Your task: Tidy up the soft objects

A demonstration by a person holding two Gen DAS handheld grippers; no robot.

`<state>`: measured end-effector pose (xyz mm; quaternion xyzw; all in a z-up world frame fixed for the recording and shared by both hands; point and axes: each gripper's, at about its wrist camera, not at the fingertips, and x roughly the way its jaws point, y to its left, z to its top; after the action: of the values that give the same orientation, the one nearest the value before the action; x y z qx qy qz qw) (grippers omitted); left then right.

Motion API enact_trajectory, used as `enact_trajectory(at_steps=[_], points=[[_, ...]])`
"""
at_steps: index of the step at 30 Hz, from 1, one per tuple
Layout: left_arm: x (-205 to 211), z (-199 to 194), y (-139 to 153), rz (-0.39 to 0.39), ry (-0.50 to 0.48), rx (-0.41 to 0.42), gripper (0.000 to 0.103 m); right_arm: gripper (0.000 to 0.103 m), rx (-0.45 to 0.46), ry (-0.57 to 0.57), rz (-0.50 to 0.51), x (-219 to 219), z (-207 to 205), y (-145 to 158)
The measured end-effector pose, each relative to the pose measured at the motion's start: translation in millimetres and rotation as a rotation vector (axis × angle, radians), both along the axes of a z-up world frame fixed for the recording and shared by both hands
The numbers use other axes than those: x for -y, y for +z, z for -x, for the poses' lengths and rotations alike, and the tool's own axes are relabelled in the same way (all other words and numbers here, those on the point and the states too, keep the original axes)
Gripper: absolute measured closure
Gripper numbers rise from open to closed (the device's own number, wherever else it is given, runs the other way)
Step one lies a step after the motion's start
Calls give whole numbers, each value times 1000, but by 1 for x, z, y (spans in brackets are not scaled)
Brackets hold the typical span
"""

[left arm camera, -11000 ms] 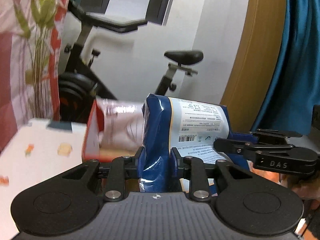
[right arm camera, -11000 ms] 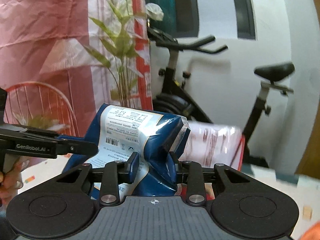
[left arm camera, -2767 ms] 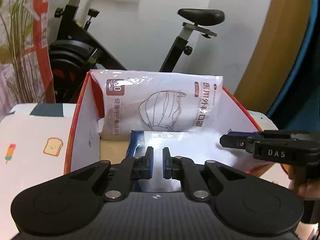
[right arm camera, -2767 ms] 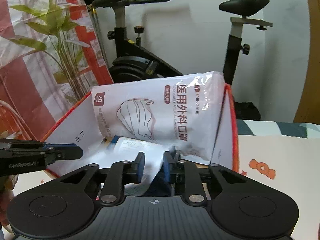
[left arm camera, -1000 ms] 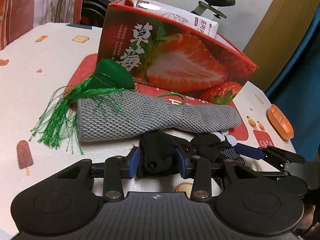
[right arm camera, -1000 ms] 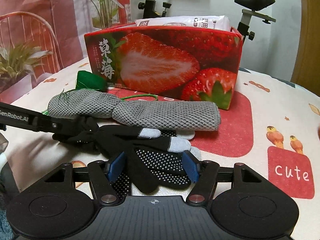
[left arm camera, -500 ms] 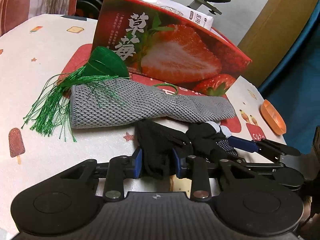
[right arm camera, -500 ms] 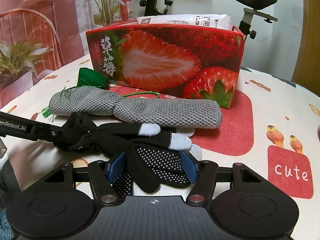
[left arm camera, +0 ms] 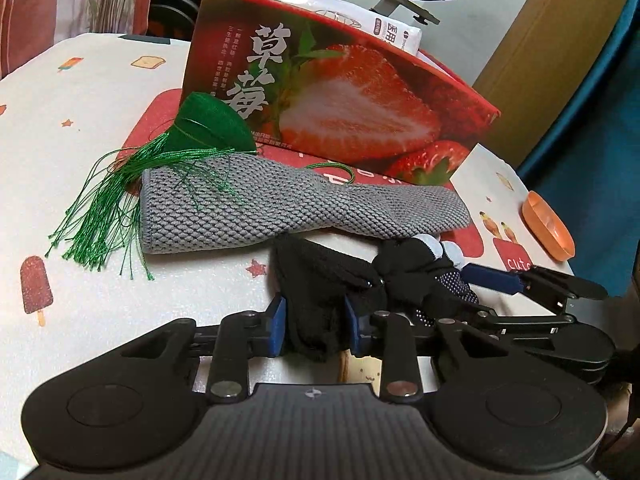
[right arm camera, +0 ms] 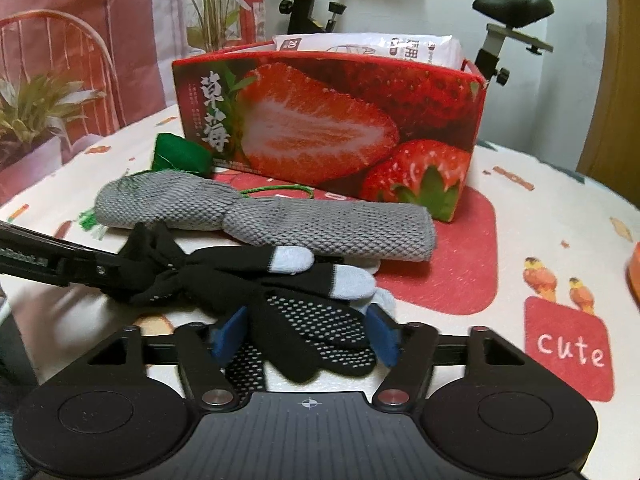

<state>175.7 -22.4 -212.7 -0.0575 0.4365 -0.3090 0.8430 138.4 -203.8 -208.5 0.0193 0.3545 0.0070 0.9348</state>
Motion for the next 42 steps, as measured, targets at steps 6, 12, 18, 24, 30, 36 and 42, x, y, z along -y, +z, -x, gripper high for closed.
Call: enact_trajectory(at_steps=[6, 12, 18, 24, 30, 36, 42], points=[[-2, 0, -1, 11, -2, 1, 71, 29, 0, -15, -54, 11, -1, -7], [-2, 0, -2, 9, -5, 6, 72, 33, 2, 21, -48, 6, -5, -7], [-1, 0, -1, 2, -3, 4, 73, 63, -3, 74, -60, -2, -4, -4], [-3, 6, 3, -3, 2, -5, 86, 91, -2, 99, -100, -5, 3, 2], [-4, 20, 24, -12, -1, 97, 90, 92, 75, 87, -130, -2, 12, 18], [-7, 26, 44, 10, 16, 161, 90, 92, 137, 84, -137, 1, 16, 34], [-6, 29, 47, 11, 15, 158, 90, 93, 140, 82, -120, -2, 18, 35]])
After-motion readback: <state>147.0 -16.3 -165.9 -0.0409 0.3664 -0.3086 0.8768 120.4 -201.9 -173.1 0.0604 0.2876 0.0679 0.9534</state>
